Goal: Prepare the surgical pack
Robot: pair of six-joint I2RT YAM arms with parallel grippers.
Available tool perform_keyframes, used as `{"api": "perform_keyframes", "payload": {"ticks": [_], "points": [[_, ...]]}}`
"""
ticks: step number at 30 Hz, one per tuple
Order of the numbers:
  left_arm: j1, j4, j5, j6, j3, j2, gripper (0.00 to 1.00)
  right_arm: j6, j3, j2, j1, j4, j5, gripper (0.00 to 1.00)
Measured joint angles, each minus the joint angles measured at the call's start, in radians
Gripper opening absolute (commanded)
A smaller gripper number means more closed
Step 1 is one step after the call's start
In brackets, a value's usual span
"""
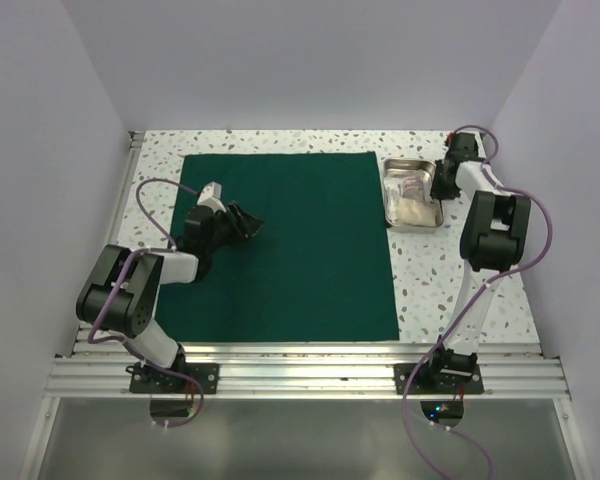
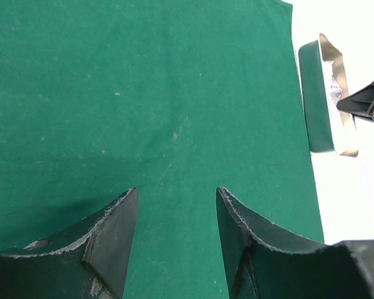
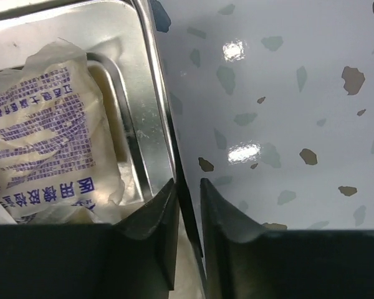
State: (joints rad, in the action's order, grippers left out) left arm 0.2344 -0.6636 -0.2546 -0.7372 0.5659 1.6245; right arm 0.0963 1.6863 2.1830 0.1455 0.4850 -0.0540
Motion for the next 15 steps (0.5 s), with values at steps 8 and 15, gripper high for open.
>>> {"api": "perform_keyframes", "payload": {"ticks": [8,15], "points": [[0.018,0.000,-0.003,-0.002,0.009,0.019,0.57,0.050,0.011,0.000,0.008,0.024,0.024,0.00],[0.052,0.000,-0.007,-0.003,0.018,0.026,0.57,0.148,-0.121,-0.106,0.008,0.012,0.035,0.00]]}}
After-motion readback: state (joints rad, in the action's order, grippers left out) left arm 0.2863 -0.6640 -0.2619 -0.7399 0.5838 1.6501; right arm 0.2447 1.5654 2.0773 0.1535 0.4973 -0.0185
